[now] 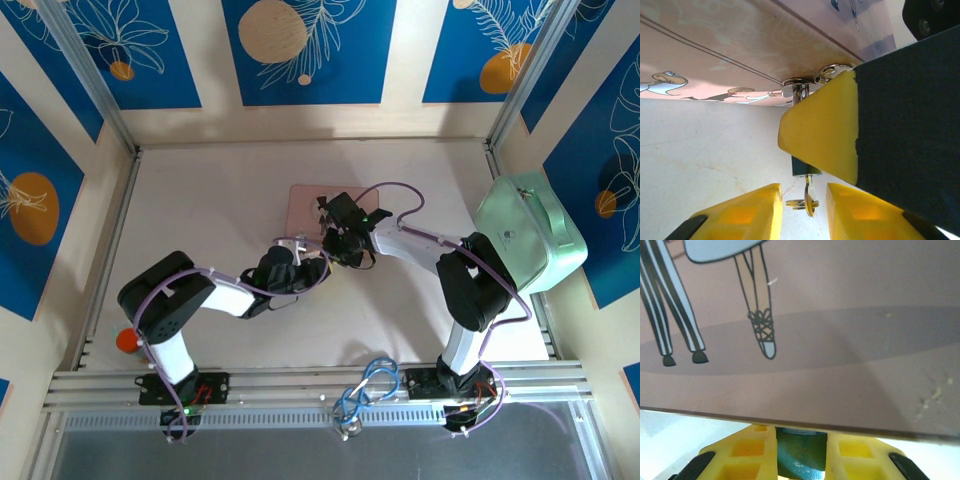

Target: Unlock the padlock with the key

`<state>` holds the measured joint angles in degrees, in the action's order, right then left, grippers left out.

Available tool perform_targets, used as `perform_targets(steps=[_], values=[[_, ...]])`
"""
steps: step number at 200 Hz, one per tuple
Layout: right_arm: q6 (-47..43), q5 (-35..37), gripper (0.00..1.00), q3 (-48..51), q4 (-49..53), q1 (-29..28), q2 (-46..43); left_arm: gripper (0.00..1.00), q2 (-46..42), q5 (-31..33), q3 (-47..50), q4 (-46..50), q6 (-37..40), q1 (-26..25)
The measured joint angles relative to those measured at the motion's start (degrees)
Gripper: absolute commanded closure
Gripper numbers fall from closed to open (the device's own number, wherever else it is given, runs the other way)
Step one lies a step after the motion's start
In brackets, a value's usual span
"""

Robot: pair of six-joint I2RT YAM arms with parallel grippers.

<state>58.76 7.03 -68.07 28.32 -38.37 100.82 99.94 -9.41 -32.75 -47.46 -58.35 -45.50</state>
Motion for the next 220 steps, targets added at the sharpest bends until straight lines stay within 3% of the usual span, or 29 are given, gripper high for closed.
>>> perform_targets(steps=[31, 121, 186, 220], values=[[0.0, 0.0, 1.0, 0.0, 0.4, 0.0, 0.0, 0.62, 0.0, 0.1, 0.0, 0.7, 0.4, 0.1], [-1.1, 1.6, 1.0, -1.2, 1.8, -1.2, 0.3, 0.57, -3.1, 2.0, 0.0, 6.7, 2.7, 0.1], [-1.3, 3.5, 1.0, -1.4, 1.9, -2.1, 0.4, 0.62, -3.8, 2.2, 0.0, 8.3, 3.3, 0.1], [-1.3, 3.4, 1.0, -2.6, 3.0, -2.1, 0.4, 0.57, -3.8, 2.4, 1.0, 5.1, 2.5, 0.1]])
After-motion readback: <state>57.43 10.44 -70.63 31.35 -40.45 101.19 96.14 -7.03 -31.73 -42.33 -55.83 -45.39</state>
